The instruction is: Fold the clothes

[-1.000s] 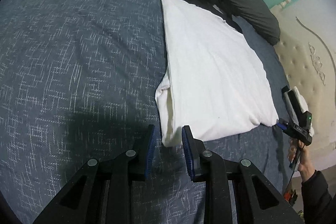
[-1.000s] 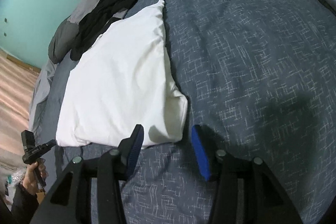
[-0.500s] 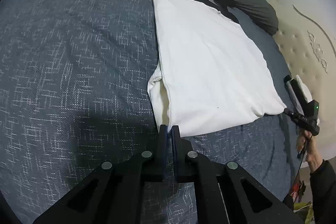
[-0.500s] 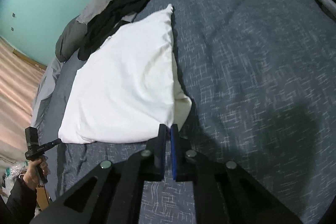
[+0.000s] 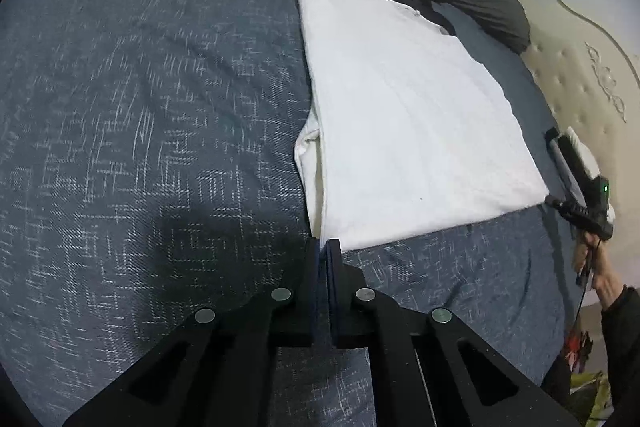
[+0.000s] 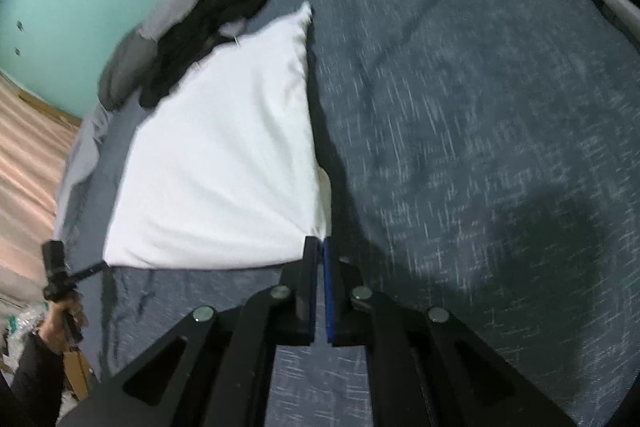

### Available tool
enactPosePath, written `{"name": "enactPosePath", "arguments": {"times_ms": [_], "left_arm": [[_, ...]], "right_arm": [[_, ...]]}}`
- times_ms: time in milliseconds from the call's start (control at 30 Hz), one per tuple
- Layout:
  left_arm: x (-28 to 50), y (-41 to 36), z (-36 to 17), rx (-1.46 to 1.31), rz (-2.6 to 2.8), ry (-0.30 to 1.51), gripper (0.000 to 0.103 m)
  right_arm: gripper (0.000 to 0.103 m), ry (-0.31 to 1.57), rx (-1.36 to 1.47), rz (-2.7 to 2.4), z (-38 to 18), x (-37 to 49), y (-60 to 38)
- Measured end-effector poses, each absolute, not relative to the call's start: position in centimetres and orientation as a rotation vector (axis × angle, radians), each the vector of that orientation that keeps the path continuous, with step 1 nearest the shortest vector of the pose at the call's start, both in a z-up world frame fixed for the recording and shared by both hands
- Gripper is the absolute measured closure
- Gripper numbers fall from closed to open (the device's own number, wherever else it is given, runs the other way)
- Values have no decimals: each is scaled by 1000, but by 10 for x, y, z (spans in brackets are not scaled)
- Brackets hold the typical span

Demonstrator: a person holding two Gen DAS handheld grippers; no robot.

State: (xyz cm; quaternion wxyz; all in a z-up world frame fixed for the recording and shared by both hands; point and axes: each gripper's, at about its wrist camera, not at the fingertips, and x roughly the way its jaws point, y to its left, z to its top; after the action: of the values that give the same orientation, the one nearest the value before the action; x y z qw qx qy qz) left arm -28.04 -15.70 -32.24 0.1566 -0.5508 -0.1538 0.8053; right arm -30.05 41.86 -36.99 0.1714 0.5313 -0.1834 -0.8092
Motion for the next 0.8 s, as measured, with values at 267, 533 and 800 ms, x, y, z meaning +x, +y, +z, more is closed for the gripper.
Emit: {"name": "enactPosePath", "arguments": {"times_ms": [267,533,800], "left_arm": [[-277,-157,-320,-1542,2323,-538,97],[-268,-157,-316,-1559,2403,-527,79],[-277,-148,-312,-1547,2439,-497,72]], "right_arm": [[98,-623,1476,-2307,-380,-304,427],[63,-730,1463,-2296,-384,-306,430],[54,-747,1473,-2289,-385,-309,421]]}}
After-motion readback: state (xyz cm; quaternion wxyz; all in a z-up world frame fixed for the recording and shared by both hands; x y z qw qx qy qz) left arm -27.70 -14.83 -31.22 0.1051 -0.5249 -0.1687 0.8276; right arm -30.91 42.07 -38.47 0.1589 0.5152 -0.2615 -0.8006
